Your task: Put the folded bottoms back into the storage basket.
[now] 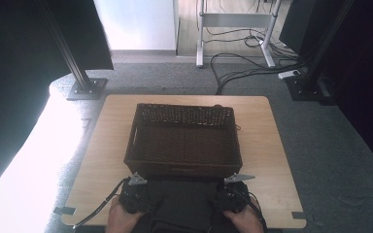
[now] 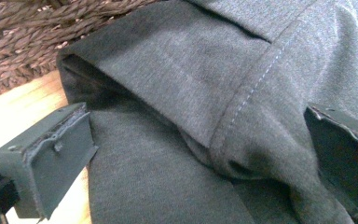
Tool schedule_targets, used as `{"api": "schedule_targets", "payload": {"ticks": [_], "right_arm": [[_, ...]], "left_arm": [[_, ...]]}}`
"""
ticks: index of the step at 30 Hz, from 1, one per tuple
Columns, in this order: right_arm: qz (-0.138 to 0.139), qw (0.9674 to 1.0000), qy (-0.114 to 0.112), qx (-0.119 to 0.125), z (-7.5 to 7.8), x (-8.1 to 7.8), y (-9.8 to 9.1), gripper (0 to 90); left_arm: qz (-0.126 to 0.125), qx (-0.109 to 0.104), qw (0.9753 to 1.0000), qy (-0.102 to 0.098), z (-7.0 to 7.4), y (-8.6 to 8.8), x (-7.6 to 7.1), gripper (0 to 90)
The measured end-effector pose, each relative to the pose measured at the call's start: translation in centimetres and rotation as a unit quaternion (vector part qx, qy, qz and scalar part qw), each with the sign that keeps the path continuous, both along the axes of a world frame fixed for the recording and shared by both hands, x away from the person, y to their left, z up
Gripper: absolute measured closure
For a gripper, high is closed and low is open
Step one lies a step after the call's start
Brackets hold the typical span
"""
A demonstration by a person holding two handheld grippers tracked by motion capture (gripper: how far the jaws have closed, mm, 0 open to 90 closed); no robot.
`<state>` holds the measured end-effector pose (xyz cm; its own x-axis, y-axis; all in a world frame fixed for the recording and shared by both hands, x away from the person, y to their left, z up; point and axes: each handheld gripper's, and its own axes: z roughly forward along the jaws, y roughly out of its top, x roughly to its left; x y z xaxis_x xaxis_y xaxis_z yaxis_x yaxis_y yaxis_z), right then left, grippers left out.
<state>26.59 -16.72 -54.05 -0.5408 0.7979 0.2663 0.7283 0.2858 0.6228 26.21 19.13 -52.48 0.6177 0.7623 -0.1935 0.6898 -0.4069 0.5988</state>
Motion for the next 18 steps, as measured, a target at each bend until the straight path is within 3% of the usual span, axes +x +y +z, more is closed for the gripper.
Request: {"api": "schedule_targets", "payload": {"ticks": [7, 12, 18], "right_arm": [[0.008, 0.9999, 0.004, -0.005, 0.1, 0.2, 0.5, 0.0], [0.014, 0.9999, 0.005, -0.002, 0.0, 0.2, 0.6, 0.0], [0.034, 0.9993, 0.014, -0.002, 0.2, 0.2, 1.5, 1.1]], "left_arm": [[0.014, -0.002, 0.9999, 0.009, 0.0, 0.6, -0.1, 0.0], [0.013, -0.019, 0.9990, 0.039, -0.7, 0.8, 0.5, 0.0], [0.003, -0.024, 0.9991, 0.036, -0.8, 0.4, 0.4, 0.0]]}}
